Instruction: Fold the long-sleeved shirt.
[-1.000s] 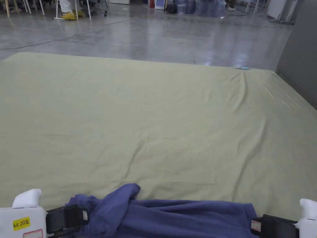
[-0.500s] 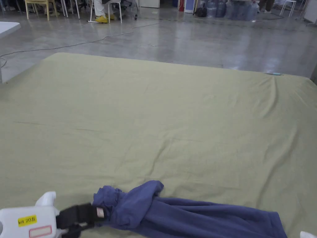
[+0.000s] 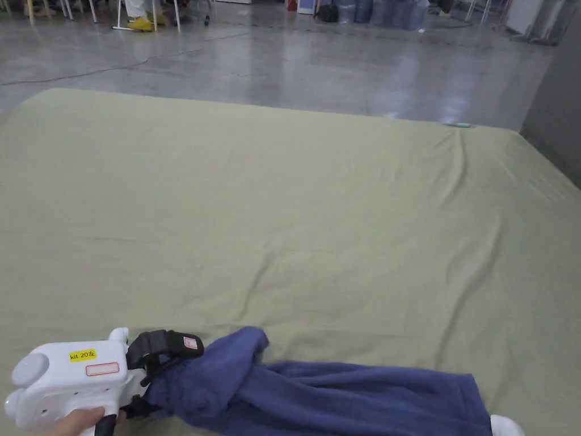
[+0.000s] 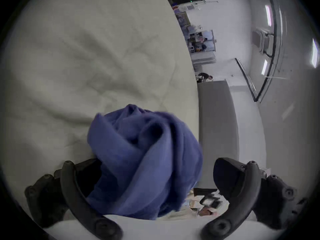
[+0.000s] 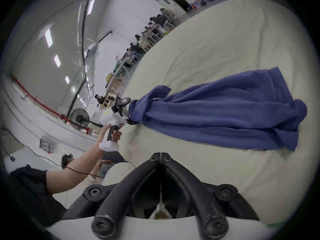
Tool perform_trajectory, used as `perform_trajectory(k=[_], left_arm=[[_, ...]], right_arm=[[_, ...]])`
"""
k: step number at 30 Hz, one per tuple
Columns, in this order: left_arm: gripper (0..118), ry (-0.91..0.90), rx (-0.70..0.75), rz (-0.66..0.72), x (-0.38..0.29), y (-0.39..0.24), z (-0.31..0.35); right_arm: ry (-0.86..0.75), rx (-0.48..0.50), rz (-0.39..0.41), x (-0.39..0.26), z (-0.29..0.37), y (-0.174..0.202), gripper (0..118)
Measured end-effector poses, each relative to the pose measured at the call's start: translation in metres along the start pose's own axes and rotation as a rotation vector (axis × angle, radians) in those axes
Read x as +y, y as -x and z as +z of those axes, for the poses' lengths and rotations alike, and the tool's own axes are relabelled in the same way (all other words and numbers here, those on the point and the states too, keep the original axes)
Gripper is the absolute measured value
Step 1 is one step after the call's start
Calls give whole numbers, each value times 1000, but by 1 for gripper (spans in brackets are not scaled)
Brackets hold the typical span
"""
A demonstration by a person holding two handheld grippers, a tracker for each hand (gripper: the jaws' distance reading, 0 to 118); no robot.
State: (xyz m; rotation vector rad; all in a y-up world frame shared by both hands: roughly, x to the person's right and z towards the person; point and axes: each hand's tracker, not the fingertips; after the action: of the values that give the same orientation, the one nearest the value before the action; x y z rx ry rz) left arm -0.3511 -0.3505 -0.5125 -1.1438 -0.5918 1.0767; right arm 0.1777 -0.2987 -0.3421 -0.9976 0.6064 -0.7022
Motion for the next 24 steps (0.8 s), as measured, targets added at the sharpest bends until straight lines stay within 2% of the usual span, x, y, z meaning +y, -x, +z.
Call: perform_trajectory(k=[1, 3, 4, 5, 7, 14, 19, 22, 24], left_arm=[[109, 4, 25, -17, 1, -1, 1], [27, -15, 92, -98, -2, -5, 6], [28, -56, 132, -118, -6, -7, 3], [28, -15, 136, -84, -10, -8, 5], [28, -41, 69, -43, -12, -8, 18], [28, -93, 87, -104, -19, -36, 93], [28, -217, 366, -226, -16, -79, 155], [28, -273, 555, -325, -28, -115, 158], [28, -268, 633, -446, -43, -142, 141]], right_arm=[[-8, 7, -31, 0, 1, -5, 0], [-27, 18, -103, 1, 4, -19, 0], [-36, 24, -130, 0, 5, -24, 0], [-47, 34, -156, 0, 7, -28, 0], [-61, 45, -182, -1, 9, -33, 0], [-75, 32, -189, -3, 9, -29, 0], [-52, 15, -167, -2, 5, -26, 0], [-41, 7, -163, -2, 4, -25, 0], [-34, -3, -168, -1, 3, -27, 0]])
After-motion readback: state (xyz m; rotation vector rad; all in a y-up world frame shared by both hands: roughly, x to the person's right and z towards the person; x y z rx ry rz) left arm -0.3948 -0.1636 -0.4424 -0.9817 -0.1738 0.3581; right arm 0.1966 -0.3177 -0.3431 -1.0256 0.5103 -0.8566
